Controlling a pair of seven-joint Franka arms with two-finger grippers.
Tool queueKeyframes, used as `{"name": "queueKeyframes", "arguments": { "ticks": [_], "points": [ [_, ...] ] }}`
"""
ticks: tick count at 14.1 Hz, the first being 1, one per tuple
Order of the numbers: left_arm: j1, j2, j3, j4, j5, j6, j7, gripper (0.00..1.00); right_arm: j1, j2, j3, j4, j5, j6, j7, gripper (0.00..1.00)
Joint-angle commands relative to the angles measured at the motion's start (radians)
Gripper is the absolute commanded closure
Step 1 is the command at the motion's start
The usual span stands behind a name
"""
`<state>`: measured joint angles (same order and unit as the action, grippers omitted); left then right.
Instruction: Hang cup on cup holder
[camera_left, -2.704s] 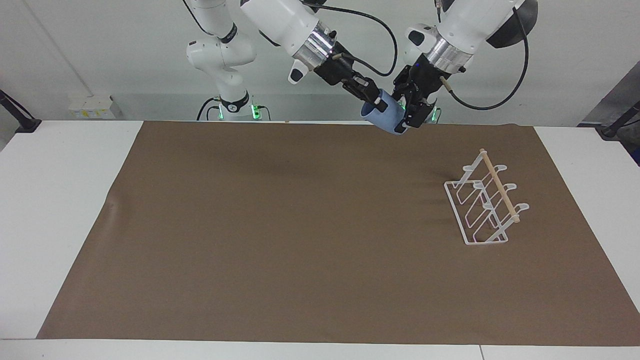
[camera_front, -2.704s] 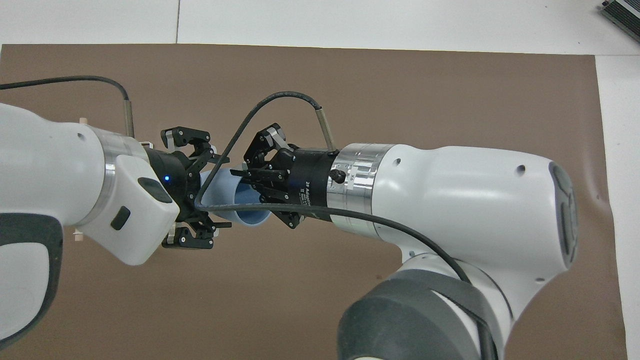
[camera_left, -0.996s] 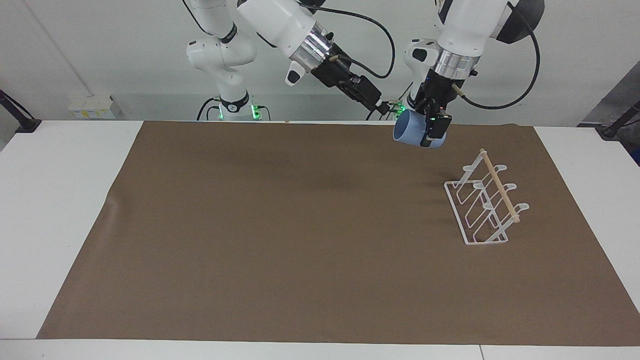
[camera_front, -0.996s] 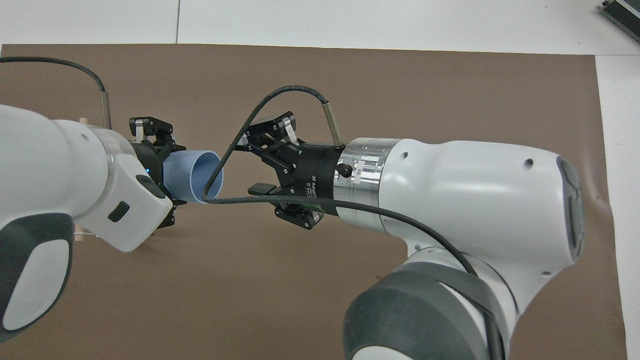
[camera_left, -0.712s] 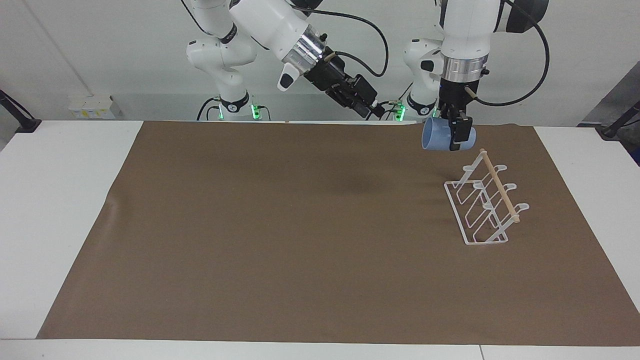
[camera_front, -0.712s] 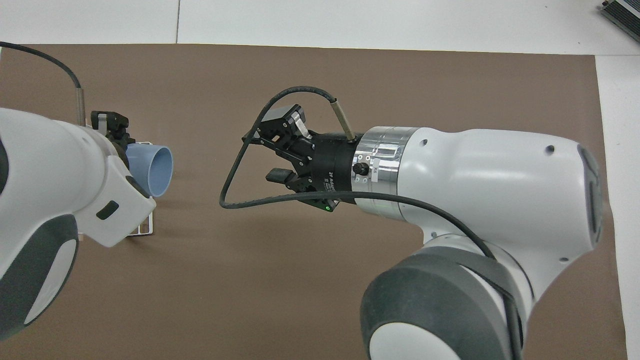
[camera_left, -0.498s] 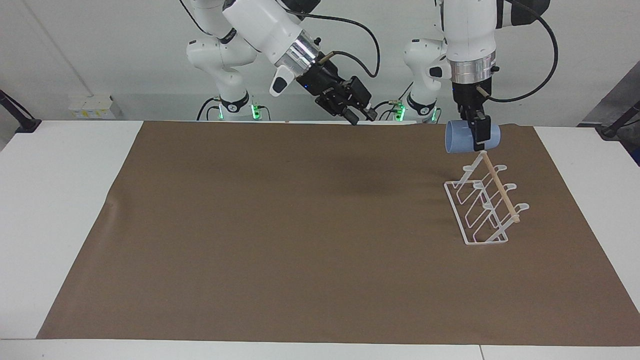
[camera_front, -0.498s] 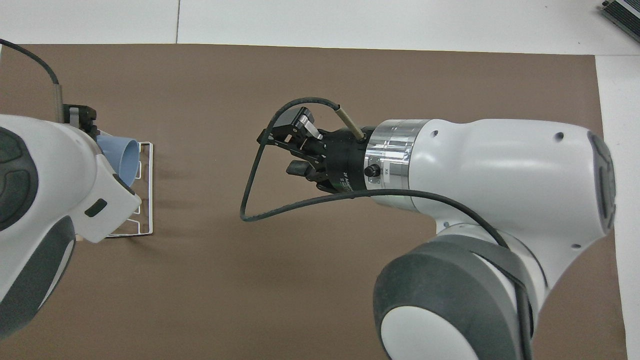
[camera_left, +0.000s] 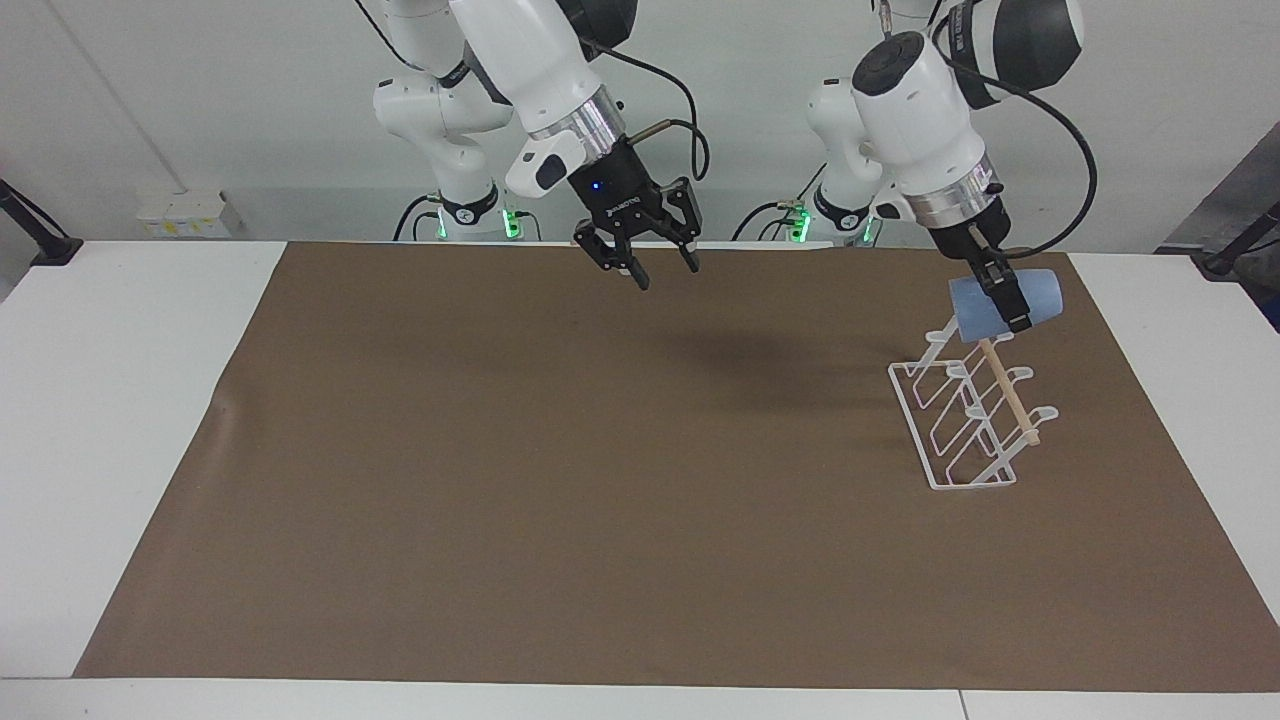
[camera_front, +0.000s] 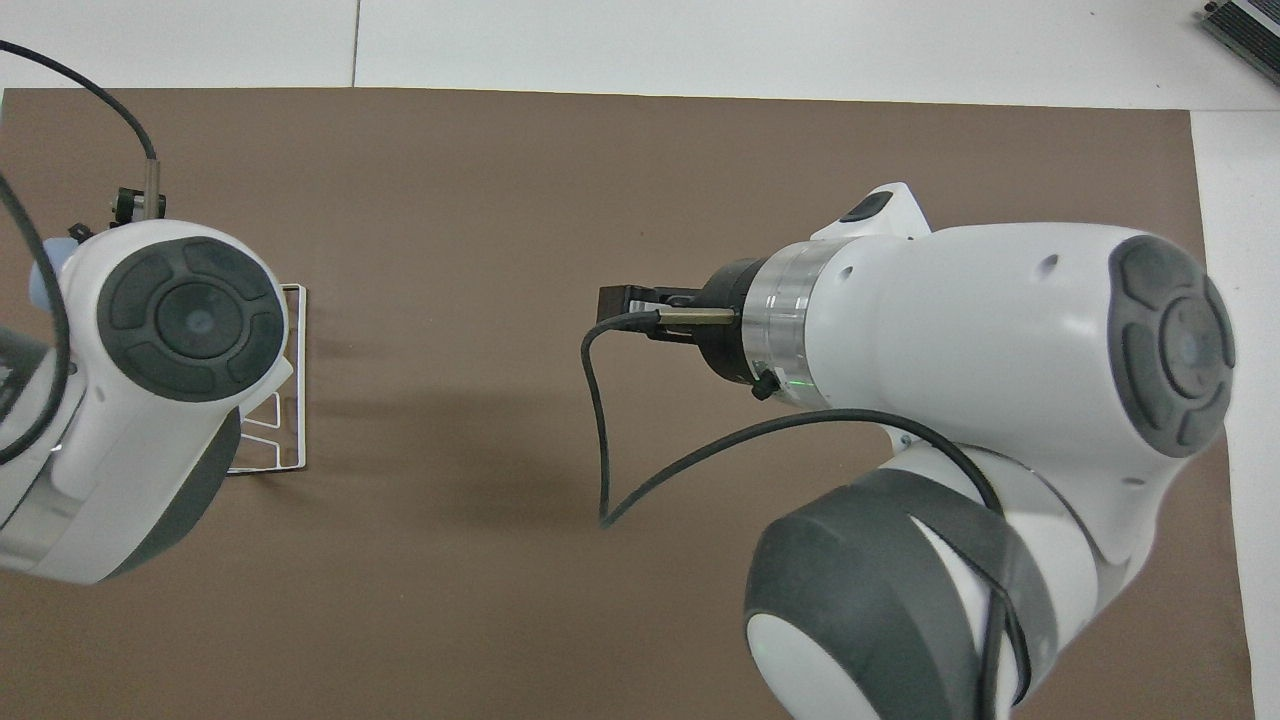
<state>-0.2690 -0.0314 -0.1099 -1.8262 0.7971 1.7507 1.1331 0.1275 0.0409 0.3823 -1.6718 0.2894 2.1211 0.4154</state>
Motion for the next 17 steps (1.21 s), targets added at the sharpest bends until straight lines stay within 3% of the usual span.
{"name": "queueKeyframes", "arguments": {
  "ticks": [1, 8, 13, 17],
  "points": [
    [-0.006, 0.068, -0.005, -0.008, 0.14, -0.013, -0.079, 1.0, -0.011, 0.004, 0.004, 0.046, -0.136, -0.104, -0.153, 0.32],
    [0.082, 0.076, -0.005, -0.119, 0.214, 0.231, -0.108, 1.0, -0.103, -0.007, -0.005, 0.107, -0.231, -0.306, -0.352, 0.32],
    [0.099, 0.093, -0.005, -0.165, 0.266, 0.254, -0.237, 1.0, -0.132, -0.001, -0.003, 0.181, -0.358, -0.461, -0.362, 0.31],
    [0.108, 0.11, -0.005, -0.177, 0.287, 0.253, -0.299, 1.0, -0.19, 0.002, -0.003, 0.179, -0.375, -0.527, -0.352, 0.31]
  ]
}}
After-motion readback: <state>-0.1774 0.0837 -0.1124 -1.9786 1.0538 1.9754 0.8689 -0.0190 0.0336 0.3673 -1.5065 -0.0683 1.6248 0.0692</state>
